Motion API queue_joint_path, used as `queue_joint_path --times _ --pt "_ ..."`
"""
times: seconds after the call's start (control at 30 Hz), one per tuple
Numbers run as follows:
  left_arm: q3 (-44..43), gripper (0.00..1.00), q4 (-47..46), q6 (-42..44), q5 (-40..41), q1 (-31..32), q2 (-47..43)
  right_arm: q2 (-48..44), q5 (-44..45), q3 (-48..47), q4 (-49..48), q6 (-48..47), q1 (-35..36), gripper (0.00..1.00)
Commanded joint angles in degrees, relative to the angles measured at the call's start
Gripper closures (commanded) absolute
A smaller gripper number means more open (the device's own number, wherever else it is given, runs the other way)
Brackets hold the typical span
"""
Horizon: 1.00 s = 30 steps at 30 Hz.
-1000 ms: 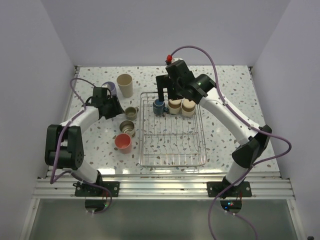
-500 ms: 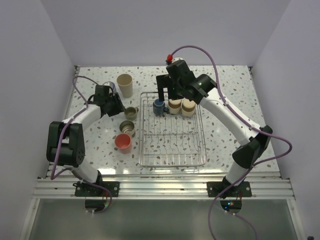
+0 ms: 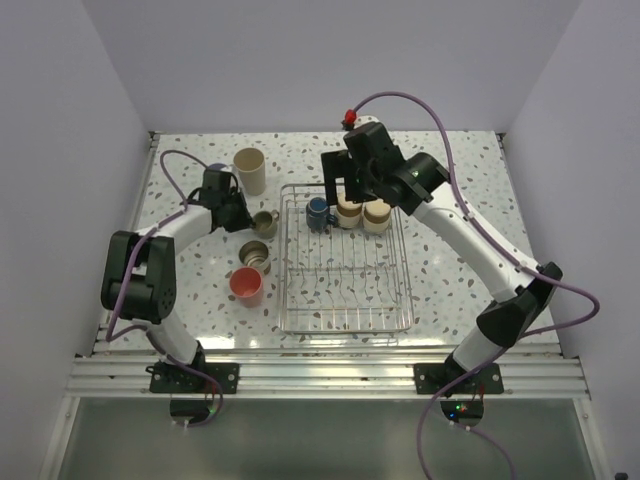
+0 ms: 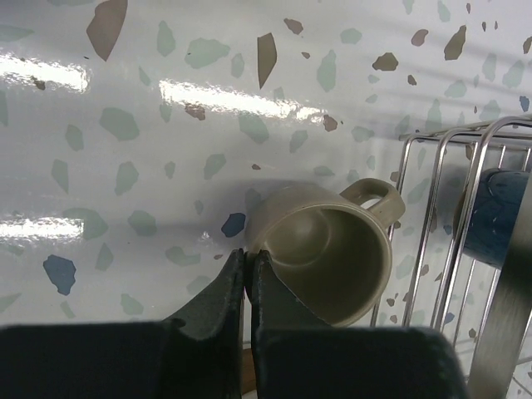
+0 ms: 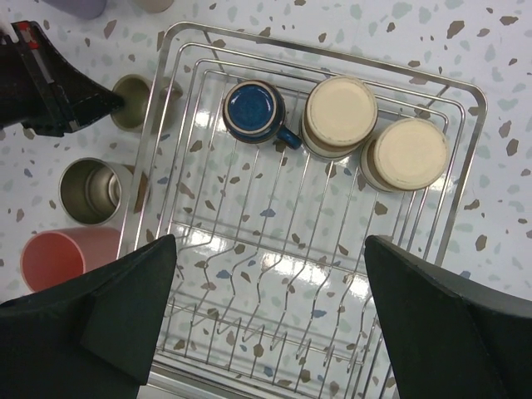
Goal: Load the cups into the dish rack
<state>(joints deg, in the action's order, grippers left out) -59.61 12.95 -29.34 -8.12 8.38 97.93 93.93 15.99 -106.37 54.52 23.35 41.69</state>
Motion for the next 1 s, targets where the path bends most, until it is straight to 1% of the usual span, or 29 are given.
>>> queue_joint_path --times 0.0,0.1,0.17,0.27,0.3,0.33,0.37,0.4,0.43,0.47,0.5,0.53,0.57,0.6,0.63,0.7,0.73,0.8,0.83,0.9,0.97 --pt "-2.61 1.0 -1.88 0.69 0.56 0.23 -1.68 -2.7 1.42 0.46 0.67 0.46 0.14 0.01" --pt "-3.75 1.0 0.4 1.3 1.97 -0.47 -4.41 -2.61 0.98 -1.2 1.02 0.81 0.14 0.01" --pt "-4.28 1.0 1.37 1.04 0.39 -1.79 -7.3 -2.0 -0.42 -4.27 1.29 0.99 0.23 0.01" --pt "-5.77 1.0 1.9 -0.1 -3.82 -2.93 -11.96 -1.73 -5.42 -7.35 -0.81 1.08 0.23 0.01" --pt "-7.17 1.0 2.08 -1.58 -5.31 -3.11 -13.1 -1.99 -10.4 -7.62 -2.13 1.17 0.14 0.01" --pt "-7.53 1.0 1.03 -2.73 -7.15 -3.54 -15.55 -2.08 -13.5 -7.63 -5.27 1.52 0.23 0.01" --pt "-7.71 1.0 -0.19 -4.48 -12.05 -3.81 -16.88 -2.35 -15.79 -6.84 -7.39 2.56 0.14 0.01" --pt "-7.45 1.0 -1.77 -9.11 -14.7 -4.33 -18.2 -2.78 -20.77 -6.05 -9.85 3.27 0.14 0.01" --pt "-6.75 1.0 -6.75 -12.29 -17.6 -5.3 -20.82 -3.14 -27.87 -4.91 -15.44 4.41 0.14 0.01" --pt "-5.44 1.0 -10.63 -16.15 -23.72 -5.83 -22.15 -3.4 -31.77 -2.38 -18.54 7.38 0.23 0.01" --pt "-2.47 1.0 -15.19 -24.71 -26.39 -6.36 -23.39 -4.1 -34.77 -0.79 -21.97 8.97 0.23 0.01" --pt "-0.7 1.0 -23.68 -29.32 -29.03 -7.23 -25.4 -4.28 -39.58 0.62 -28.35 10.56 0.23 0.01" --pt "3.41 1.0 -28.81 -34.24 -33.32 -7.5 -26.29 -4.46 -41.02 2.64 -31.03 13.27 0.14 0.02" --pt "5.71 1.0 -34.34 -44.21 -34.67 -7.59 -27.26 -4.63 -42.08 3.35 -33.32 14.43 0.23 0.01" --pt "7.91 1.0 -45.45 -49.01 -35.38 -7.59 -29.01 -4.55 -42.53 3.71 -36.3 15.22 0.23 0.02" --pt "12.92 1.0 -54.83 -56.84 -35.74 -7.59 -30.69 -4.02 -42.97 3.01 -38.34 16.98 0.23 0.01" --pt "13.81 1.0 -60.44 -62.45 -35.74 -7.59 -32.09 -3.67 -43.32 2.31 -40.09 17.51 0.14 0.01" --pt "15.4 1.0 -64.61 -68.62 -35.56 -7.59 -32.89 -2.44 -44.9 0.11 -41.86 19.27 0.23 0.01" --pt "15.75 1.0 -68.11 -70.39 -35.3 -7.5 -33.06 -2.18 -45.34 -0.5 -43.43 19.79 0.23 0.01" --pt "15.76 1.0 -70.25 -72.95 -35.21 -7.5 -33.24 -1.3 -45.78 -2.35 -43.8 20.85 0.14 0.01" --pt "15.41 1.0 -70.69 -73.75 -35.04 -7.5 -33.94 -0.94 -46.05 -3.14 -43.36 21.03 0.14 0.02"
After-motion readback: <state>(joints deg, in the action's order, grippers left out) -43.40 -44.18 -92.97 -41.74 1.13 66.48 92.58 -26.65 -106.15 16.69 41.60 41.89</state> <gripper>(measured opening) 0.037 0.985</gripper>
